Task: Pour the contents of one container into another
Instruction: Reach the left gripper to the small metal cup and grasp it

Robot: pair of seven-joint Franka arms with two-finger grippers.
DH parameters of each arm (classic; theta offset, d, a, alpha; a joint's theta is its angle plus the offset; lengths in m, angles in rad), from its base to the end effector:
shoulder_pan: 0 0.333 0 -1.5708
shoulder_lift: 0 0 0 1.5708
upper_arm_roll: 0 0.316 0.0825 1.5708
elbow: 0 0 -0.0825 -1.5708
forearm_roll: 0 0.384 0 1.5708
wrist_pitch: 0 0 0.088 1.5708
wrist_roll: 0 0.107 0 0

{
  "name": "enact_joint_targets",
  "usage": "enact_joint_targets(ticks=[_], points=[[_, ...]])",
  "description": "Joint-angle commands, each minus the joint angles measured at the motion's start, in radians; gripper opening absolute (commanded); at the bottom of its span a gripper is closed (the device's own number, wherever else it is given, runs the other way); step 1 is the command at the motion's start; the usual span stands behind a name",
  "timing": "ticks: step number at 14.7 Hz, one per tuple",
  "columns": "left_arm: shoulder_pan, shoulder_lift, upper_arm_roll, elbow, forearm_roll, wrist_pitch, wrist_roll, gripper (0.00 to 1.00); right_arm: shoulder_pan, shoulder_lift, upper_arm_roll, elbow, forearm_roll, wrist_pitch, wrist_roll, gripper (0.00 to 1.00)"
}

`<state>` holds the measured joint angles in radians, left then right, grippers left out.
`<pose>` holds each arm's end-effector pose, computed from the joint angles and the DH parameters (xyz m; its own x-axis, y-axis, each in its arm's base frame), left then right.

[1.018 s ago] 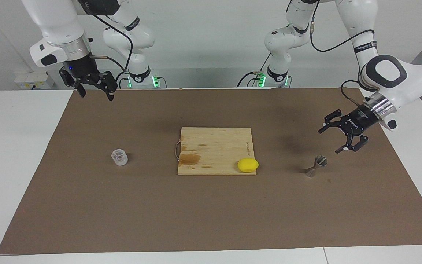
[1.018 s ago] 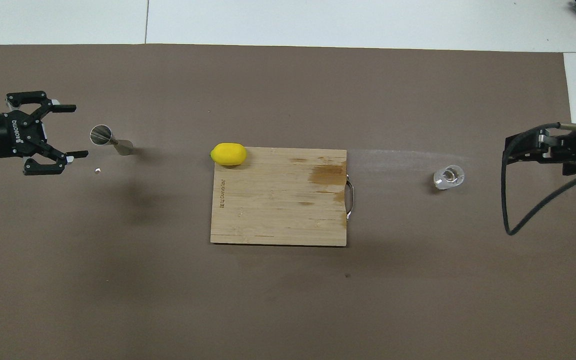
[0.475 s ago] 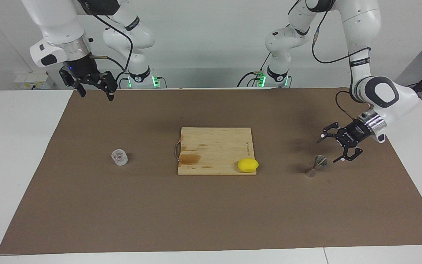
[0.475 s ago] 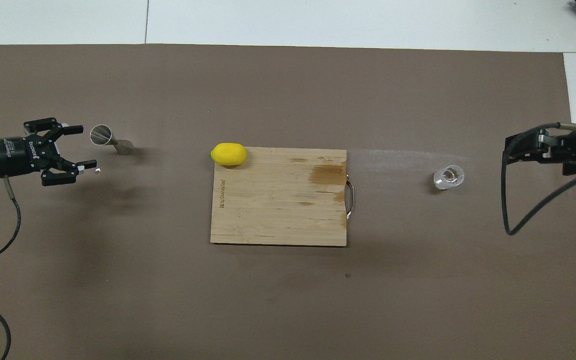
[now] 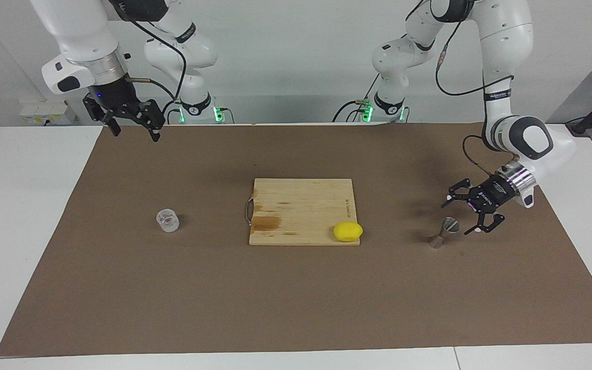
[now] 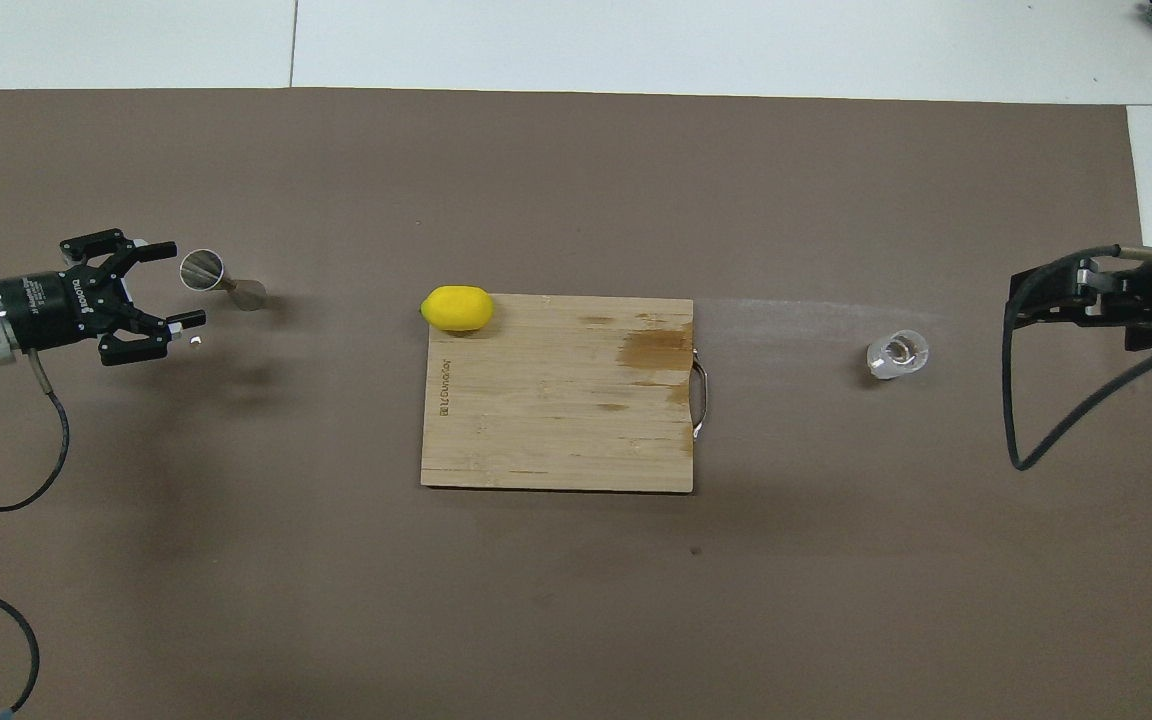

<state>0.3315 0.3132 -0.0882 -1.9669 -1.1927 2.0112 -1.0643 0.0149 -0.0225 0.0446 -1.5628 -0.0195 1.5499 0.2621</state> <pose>0.5970 0.0938 0.3247 -0.2617 0.4412 -0.8584 0.9130 0.4015 -0.0720 0.5448 0.0306 0.6388 0.9794 -0.2016 0.0146 -0.2018 -0.9793 0.0173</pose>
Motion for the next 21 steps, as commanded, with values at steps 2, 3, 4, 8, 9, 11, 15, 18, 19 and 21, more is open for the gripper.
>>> enact_joint_targets(ticks=[2,3,4,8,9,11,15,18,19,21], points=[[-0.014,0.004,-0.005,-0.01,-0.03,0.023,0.089,1.0,-0.013,-0.022,0.006,-0.025,0.013,0.009,-0.006,1.0],[-0.014,0.004,-0.005,-0.01,-0.03,0.023,0.089,1.0,-0.013,-0.022,0.006,-0.025,0.013,0.007,-0.006,1.0],[-0.015,0.004,-0.005,-0.01,-0.03,0.023,0.09,1.0,-0.015,-0.022,0.006,-0.025,0.013,0.007,-0.006,1.0],[-0.015,0.003,-0.005,-0.027,-0.033,0.023,0.103,0.95,-0.015,-0.022,0.006,-0.025,0.013,0.007,-0.006,1.0],[-0.015,0.003,-0.005,-0.029,-0.033,0.023,0.104,0.95,-0.015,-0.02,0.006,-0.025,0.013,0.009,-0.006,1.0],[-0.015,0.003,-0.005,-0.03,-0.033,0.024,0.109,0.94,-0.015,-0.022,0.006,-0.025,0.013,0.007,-0.006,1.0],[-0.025,0.003,-0.007,-0.03,-0.048,0.05,0.118,0.91,-0.015,-0.02,0.006,-0.025,0.013,0.007,-0.006,1.0],[-0.029,0.003,-0.007,-0.035,-0.058,0.054,0.13,0.9,-0.013,-0.022,0.006,-0.025,0.013,0.007,-0.006,1.0],[-0.029,0.003,-0.005,-0.035,-0.062,0.055,0.132,0.9,-0.015,-0.022,0.006,-0.025,0.013,0.009,-0.006,1.0],[-0.029,0.003,-0.005,-0.038,-0.064,0.055,0.135,0.89,-0.015,-0.022,0.006,-0.025,0.013,0.007,-0.006,1.0]])
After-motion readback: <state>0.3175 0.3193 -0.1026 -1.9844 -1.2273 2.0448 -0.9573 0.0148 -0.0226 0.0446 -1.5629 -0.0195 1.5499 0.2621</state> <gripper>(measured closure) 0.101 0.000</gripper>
